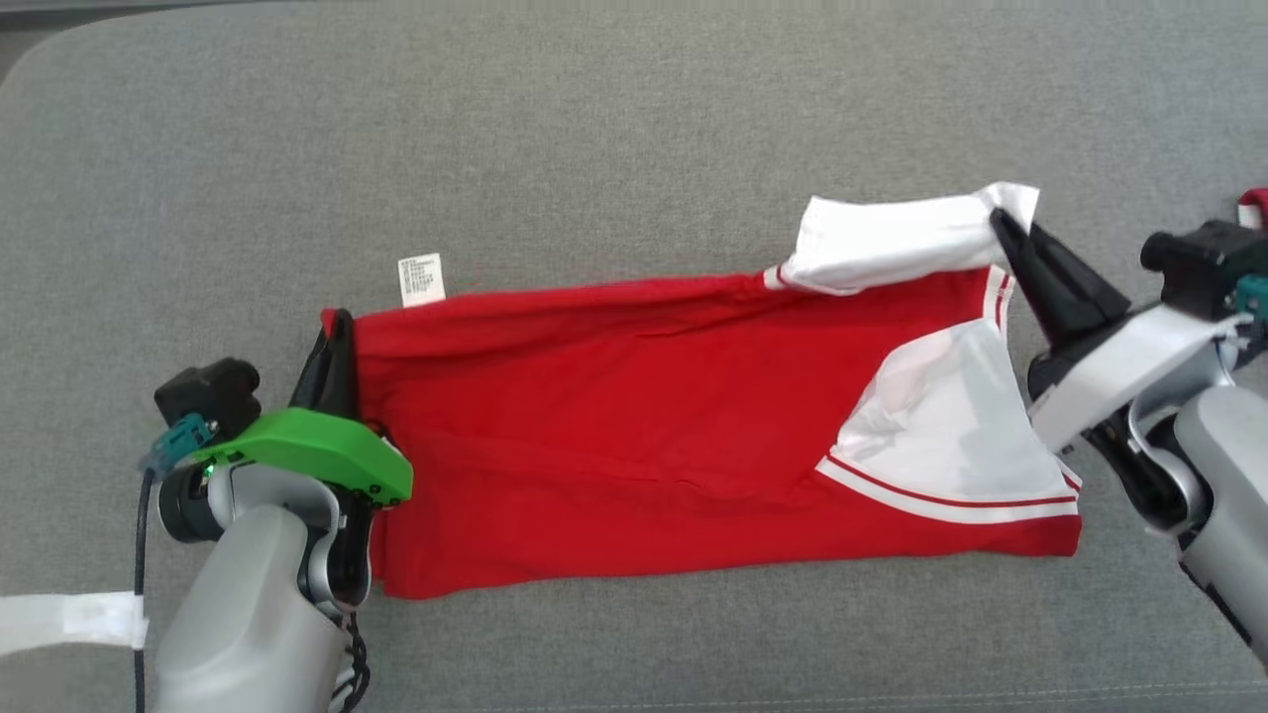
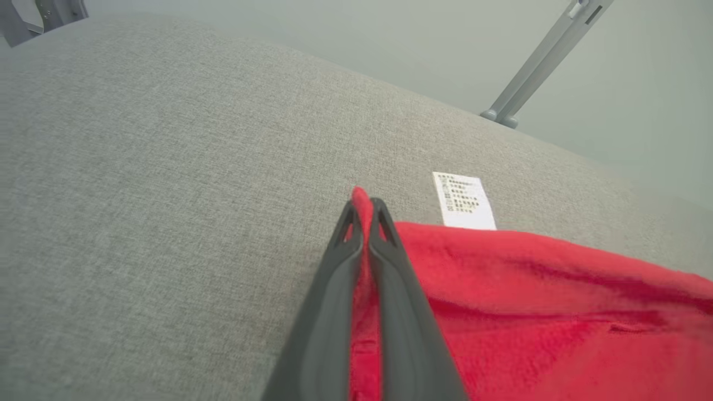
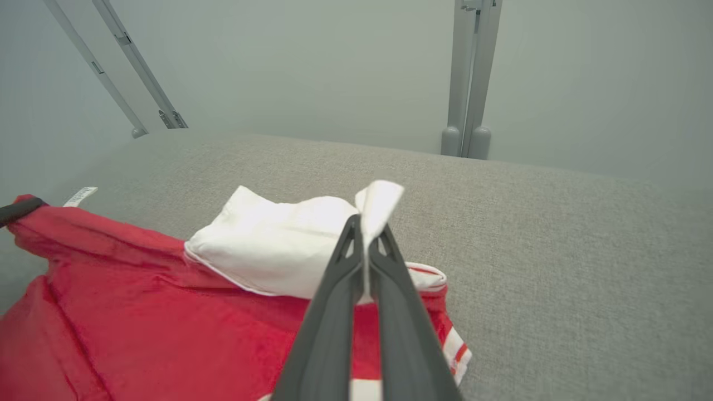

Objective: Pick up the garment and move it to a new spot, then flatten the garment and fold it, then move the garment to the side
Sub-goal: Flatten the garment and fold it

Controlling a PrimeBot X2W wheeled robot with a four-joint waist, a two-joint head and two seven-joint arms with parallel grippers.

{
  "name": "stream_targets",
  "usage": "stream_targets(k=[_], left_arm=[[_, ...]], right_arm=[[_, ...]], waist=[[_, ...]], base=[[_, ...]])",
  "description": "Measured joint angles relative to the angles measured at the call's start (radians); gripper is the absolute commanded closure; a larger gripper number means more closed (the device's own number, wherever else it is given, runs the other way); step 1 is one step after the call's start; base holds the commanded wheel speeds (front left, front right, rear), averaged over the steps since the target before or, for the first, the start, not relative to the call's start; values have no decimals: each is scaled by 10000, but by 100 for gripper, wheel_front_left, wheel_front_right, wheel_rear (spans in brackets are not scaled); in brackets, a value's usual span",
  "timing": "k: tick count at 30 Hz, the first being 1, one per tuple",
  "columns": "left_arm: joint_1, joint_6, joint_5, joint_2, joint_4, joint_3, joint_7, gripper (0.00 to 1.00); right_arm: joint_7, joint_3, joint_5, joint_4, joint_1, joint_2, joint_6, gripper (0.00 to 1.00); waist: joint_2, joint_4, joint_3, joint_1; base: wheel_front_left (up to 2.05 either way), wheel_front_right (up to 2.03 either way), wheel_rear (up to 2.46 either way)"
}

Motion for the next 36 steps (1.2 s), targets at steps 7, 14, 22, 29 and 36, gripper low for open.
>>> stream_targets(k=[7,14,22,29,36], left_arm=[[1615,305,-10,178,-1254,211,-13,100],[2770,612,-201,100,-1801,403,-15,100],[3108,637,-228,0,-1764,535,-15,100],[3642,554,-159,-107,-1933,936,-13,0],[4593,608,90,-228,-2824,1615,-15,0]], right_arm=[[167,-1062,-426,-1191,2389,242,0,100],[305,-1824,-1114,-1340,3774,1074,0,100],[219,-2107,-1881,-834,4113,1674,0,100],[-146,-2065,-2892,-194,4304,1728,2,0],[-307,-2464,-3381,178,4874,1822,2,0]], waist=[[0,-450,-481,0],[0,-694,-658,0],[0,-717,-747,0],[2,-769,-883,0],[2,-895,-1090,0]], base=[[0,0,0],[0,0,0],[0,0,0],[0,0,0],[0,0,0]])
